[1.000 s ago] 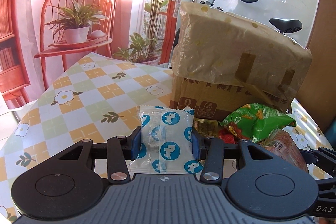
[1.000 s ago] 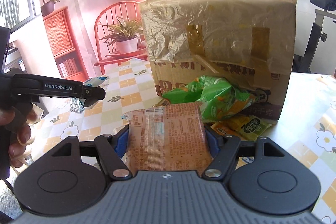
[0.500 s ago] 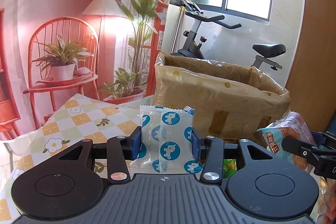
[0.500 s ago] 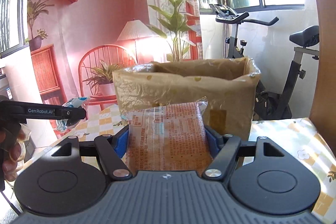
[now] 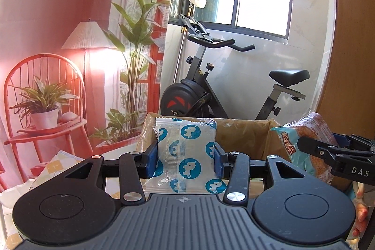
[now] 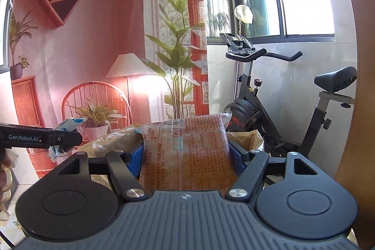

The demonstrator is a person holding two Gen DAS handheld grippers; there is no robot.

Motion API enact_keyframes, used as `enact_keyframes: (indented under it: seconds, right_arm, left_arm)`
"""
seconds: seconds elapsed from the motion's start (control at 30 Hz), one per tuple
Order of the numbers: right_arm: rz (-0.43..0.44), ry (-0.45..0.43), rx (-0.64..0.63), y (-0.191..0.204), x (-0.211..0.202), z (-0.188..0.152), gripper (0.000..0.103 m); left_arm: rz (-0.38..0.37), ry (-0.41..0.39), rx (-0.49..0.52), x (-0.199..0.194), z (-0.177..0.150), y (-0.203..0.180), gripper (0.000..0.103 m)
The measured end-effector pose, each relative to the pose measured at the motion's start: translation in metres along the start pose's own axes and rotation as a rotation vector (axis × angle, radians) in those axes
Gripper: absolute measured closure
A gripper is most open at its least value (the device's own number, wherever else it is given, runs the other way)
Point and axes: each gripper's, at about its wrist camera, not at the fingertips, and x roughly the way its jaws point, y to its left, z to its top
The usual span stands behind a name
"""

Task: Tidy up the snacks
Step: 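Lift both packets over the box and open both tools to drop them, then move both tools back down to the snack pile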

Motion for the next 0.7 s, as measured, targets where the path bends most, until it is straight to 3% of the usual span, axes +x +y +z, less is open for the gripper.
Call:
enact_keyframes:
  seconds: [0.37, 0.43, 0.5, 0.7]
  right_arm:
    - [-0.009, 0.11, 0.028, -0.016, 0.066, -0.004, 0.03]
    - [-0.011, 0.129, 0.036, -0.018, 0.074, -0.006, 0.03]
    - [-0.015, 0.126, 0.046, -0.019, 0.077, -0.006, 0.029]
    - [-0.009, 0.088, 0.037, -0.018, 0.063, 0.001, 0.023]
  left_arm:
    - [-0.024, 0.07, 0.005, 0.073, 0.014, -0.006, 0.053]
    - [-0.022, 0.095, 0.019, 0.083, 0.013, -0.005, 0.047]
    - [0.001, 0.097, 0.026, 0.087, 0.013, -0.001, 0.032]
    - [0.005, 0.08, 0.005, 0.072, 0.021, 0.009, 0.031]
